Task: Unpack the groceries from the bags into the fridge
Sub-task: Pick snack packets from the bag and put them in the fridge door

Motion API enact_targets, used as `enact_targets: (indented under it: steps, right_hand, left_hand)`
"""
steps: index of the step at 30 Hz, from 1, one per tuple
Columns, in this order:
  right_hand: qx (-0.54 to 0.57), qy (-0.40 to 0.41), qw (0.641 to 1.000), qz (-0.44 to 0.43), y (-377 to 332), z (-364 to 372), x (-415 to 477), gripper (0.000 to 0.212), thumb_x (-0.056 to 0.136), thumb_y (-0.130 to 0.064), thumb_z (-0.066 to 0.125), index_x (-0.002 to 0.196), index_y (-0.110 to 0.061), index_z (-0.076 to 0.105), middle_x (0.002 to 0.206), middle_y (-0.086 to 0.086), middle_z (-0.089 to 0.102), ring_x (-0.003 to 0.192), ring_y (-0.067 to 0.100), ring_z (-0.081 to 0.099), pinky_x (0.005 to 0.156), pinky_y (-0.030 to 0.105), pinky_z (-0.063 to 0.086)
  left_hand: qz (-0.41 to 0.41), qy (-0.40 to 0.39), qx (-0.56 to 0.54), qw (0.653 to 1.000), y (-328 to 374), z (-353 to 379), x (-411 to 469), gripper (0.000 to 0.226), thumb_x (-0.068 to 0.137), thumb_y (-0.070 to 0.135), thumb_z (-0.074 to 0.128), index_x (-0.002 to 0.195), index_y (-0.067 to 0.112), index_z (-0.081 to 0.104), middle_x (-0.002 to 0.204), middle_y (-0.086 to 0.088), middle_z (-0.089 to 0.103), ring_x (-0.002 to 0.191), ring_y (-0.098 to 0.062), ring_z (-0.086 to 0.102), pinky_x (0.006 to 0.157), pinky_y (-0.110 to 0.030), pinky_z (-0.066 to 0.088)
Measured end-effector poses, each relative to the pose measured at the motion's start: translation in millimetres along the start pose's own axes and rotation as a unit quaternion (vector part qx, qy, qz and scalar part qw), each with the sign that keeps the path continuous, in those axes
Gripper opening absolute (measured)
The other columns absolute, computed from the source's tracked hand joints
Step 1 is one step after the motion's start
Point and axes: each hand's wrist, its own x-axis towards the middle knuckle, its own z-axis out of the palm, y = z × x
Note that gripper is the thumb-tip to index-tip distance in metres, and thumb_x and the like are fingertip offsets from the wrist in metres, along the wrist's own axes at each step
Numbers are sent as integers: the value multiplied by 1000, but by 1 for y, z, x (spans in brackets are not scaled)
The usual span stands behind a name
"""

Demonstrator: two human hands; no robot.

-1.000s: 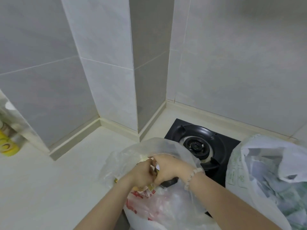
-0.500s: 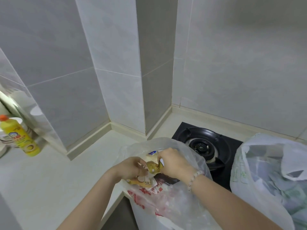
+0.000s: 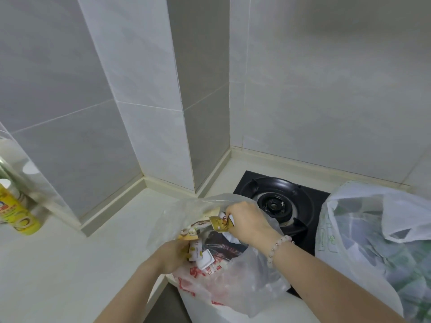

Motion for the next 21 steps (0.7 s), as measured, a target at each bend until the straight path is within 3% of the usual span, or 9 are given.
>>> enact_targets:
  steps: [5, 11, 14, 17, 21]
  right_hand:
    - [4, 5, 1000, -12, -3, 1, -1, 16, 81, -9, 61, 94, -16, 69, 93, 7, 67, 87, 26, 63, 70, 27, 49]
    - [12, -17, 1000, 2, 5, 3, 0, 14, 85, -4, 57, 89, -12, 67, 90, 8, 66, 89, 26, 63, 69, 28, 47]
    - [20, -18, 1000, -2, 9, 4, 0, 19, 86, -5, 58, 102, -12, 68, 101, 9, 68, 95, 26, 62, 80, 32, 51]
    - [15, -21, 1000, -10, 11, 7, 0, 18, 86, -5, 59, 100, -11, 68, 102, 10, 68, 95, 27, 63, 80, 32, 51]
    - [18, -18, 1000, -17, 13, 8, 1, 18, 87, -9, 59, 102, -15, 68, 102, 8, 68, 96, 25, 62, 77, 29, 49]
  left_hand:
    - [-15, -24, 107, 994, -15, 11, 19, 38, 98, 20, 37, 136, 19, 41, 140, -1, 46, 126, -19, 46, 102, -24, 34]
    - [-46, 21, 164, 985, -15, 34, 39, 55, 87, 42, 51, 135, 20, 37, 128, 2, 55, 114, -21, 54, 91, -30, 44]
    - [-30, 47, 229, 972, -11, 46, 48, 63, 89, 34, 50, 145, 20, 23, 136, 1, 49, 120, -21, 50, 94, -30, 43]
    - [-35, 66, 263, 962, -9, 50, 54, 66, 92, 22, 46, 148, 19, 13, 137, 0, 48, 120, -21, 49, 94, -30, 43]
    - [-7, 88, 303, 949, -5, 48, 48, 49, 94, 14, 36, 142, 18, 27, 134, 0, 51, 122, -21, 47, 96, -29, 39]
